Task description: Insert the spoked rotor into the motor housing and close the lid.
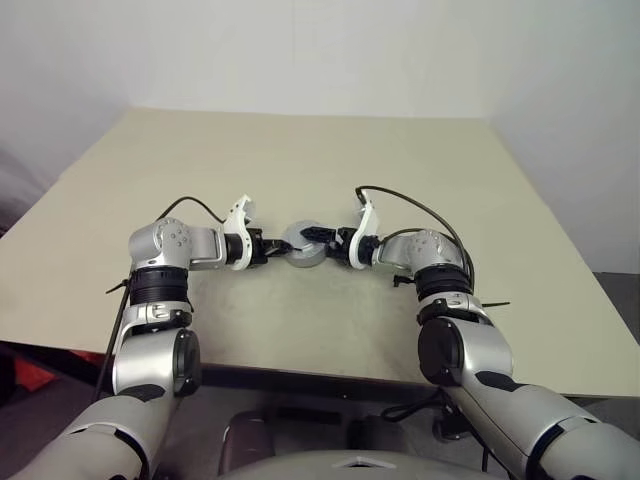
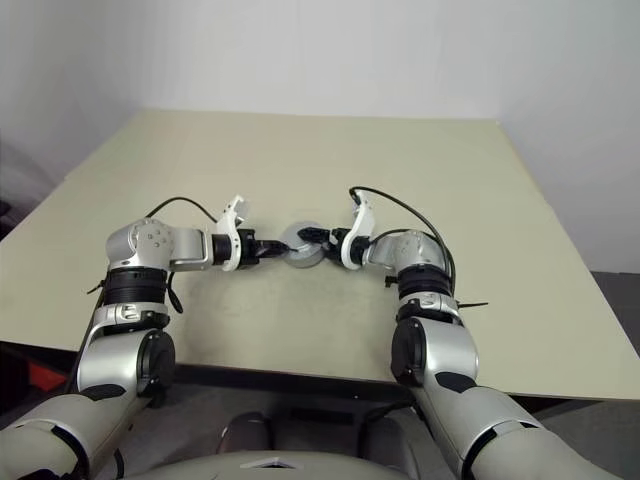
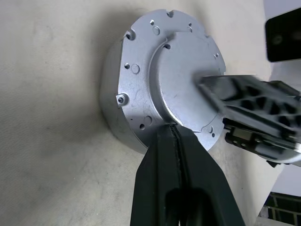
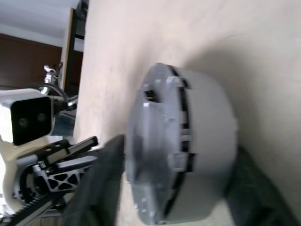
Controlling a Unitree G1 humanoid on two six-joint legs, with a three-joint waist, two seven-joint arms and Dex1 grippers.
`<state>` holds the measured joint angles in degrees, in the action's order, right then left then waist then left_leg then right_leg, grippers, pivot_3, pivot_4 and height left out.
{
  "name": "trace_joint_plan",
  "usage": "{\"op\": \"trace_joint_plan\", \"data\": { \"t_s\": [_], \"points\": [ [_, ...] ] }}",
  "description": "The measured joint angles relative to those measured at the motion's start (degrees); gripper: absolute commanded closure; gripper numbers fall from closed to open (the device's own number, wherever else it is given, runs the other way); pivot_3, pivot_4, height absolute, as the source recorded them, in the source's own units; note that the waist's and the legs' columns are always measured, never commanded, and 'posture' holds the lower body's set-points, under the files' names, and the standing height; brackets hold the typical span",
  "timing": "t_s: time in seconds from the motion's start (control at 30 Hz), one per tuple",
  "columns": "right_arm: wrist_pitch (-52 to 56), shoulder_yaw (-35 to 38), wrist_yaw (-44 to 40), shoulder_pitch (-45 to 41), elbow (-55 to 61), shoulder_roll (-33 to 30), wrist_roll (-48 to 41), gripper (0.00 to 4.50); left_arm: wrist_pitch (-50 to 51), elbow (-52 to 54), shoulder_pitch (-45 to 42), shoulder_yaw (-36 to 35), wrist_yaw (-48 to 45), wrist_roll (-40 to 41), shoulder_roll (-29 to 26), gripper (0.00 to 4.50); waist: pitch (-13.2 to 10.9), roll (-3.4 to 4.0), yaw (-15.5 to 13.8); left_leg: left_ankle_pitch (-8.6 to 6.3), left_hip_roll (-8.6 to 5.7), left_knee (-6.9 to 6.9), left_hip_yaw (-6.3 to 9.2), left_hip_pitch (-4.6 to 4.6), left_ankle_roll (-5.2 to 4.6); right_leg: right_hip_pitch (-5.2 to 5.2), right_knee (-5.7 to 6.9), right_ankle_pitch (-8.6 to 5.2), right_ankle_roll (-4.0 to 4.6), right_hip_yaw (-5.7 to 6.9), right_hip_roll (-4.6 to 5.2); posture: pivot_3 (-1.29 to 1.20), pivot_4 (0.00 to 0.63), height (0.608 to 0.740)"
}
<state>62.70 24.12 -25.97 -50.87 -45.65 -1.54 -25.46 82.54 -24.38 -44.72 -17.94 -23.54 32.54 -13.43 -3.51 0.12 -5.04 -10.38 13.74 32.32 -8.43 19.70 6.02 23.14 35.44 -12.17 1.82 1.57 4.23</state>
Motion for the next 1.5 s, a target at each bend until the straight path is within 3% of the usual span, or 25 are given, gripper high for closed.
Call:
{"op": "trace_joint_plan", "data": {
  "t_s": [0.1, 0.53, 0.73, 1.2, 1.4, 1.5],
  "points": [
    [-0.02, 0.46, -0.26, -0.56, 0.29, -0.49, -1.03, 2.38, 0.48, 0.00, 0.04, 0.09, -0.19, 0.06, -0.08, 4.50, 0.01, 0.03, -0.54, 0.02, 0.01, -0.06, 0.00, 0.11, 0.02, -0.03, -0.07, 0.08, 0.13, 0.04, -0.01, 0.00, 0.000, 0.740],
    [1.09, 2.32, 0.21, -0.92, -0.51, -1.01, -2.20, 2.41, 0.29, 0.10, 0.07, 0.15, -1.42, 0.06, -0.10, 4.50, 0.01, 0.03, -0.67, -0.03, 0.00, -0.09, 0.00, 0.30, -0.07, -0.02, -0.47, 0.09, 0.11, 0.11, 0.00, 0.00, 0.000, 0.740],
    [-0.66, 5.30, 3.42, -2.89, -3.73, -0.55, -3.15, 2.41, -4.57, 1.78, 1.96, -1.23, -1.72, 0.15, 0.40, 4.50, -0.02, 0.04, -0.58, -0.03, 0.01, -0.09, 0.01, 0.38, -0.07, 0.14, -0.47, 0.09, 0.11, 0.12, 0.00, 0.00, 0.000, 0.740],
    [-5.89, 13.44, 10.37, -7.35, -11.43, 3.61, -10.57, 2.41, -11.45, 10.90, 7.10, -14.27, 0.63, 10.14, 1.29, 4.50, -0.10, 0.04, -0.50, -0.21, 0.05, -0.09, 0.01, 0.70, -0.38, 0.41, -0.62, 0.09, 0.10, 0.22, -0.02, 0.00, 0.000, 0.740],
    [-18.32, 19.97, 16.50, -13.56, -16.09, 6.06, -15.97, 2.41, -10.79, 17.15, 10.02, -20.71, 4.41, 16.94, 1.29, 4.50, -0.10, 0.04, -0.48, -0.20, 0.07, 0.11, 0.02, 1.27, -0.37, 0.92, -0.46, 0.11, 0.08, 0.24, -0.02, 0.00, 0.000, 0.740],
    [-18.91, 20.15, 17.03, -14.45, -16.59, 5.72, -17.21, 2.41, -10.50, 18.90, 12.47, -23.30, 6.86, 19.86, 1.30, 4.50, -0.09, 0.03, -0.49, -0.23, 0.08, 0.18, 0.04, 1.37, -0.42, 0.93, -0.47, 0.21, -0.09, 0.29, -0.02, 0.00, 0.000, 0.740]
  ]
}}
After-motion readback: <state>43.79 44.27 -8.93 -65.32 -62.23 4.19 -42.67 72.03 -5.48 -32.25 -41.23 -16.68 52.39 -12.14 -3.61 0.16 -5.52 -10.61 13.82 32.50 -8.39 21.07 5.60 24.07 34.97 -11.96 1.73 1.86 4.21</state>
